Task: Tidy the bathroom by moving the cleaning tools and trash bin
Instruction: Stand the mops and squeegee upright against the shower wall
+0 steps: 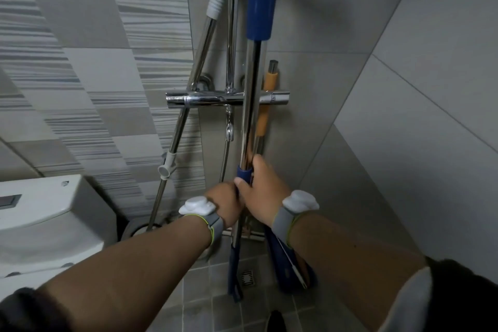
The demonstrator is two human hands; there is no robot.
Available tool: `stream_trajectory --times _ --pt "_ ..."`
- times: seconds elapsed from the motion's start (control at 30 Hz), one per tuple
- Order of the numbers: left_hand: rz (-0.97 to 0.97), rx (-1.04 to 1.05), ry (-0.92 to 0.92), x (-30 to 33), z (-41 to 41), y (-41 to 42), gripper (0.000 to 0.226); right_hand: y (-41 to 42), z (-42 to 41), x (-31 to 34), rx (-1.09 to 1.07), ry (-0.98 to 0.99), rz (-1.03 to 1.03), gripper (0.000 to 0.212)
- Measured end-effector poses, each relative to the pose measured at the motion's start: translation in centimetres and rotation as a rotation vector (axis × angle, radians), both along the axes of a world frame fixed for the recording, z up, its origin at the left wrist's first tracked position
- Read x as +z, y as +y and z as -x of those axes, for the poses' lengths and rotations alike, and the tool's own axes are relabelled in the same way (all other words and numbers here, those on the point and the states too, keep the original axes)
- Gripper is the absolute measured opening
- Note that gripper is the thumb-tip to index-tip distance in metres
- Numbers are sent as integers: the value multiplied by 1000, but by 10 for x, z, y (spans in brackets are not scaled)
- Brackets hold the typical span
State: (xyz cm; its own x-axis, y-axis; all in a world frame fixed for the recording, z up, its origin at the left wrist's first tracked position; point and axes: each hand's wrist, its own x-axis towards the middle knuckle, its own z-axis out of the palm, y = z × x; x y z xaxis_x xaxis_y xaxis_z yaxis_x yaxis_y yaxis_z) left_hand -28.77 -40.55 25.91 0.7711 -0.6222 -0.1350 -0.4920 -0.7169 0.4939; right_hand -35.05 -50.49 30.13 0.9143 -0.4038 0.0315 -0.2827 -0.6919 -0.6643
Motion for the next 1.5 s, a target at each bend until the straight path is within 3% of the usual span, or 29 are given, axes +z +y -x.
stream_trajectory --times 0.17,0.33,0.5,0.6,0.93,1.2,1.5 --pt "146 -3 88 17 4 8 25 -10 3 10 3 -28 30 13" --pt "152 -46 97 31 7 6 13 -13 0 44 13 -103 61 15" --pt "161 -87 -25 54 5 -9 24 -21 5 74 -66 -205 92 25" --pt "156 -154 -73 68 5 -17 23 -26 9 81 -107 -140 126 33" --pt "180 -206 25 90 10 -35 55 -54 22 118 -196 -187 183 25" --pt "250 -298 -33 123 6 -69 59 -91 26 130 -260 -282 203 24" --pt "155 -347 -36 128 -19 -140 63 -171 5 105 -296 -305 178 28"
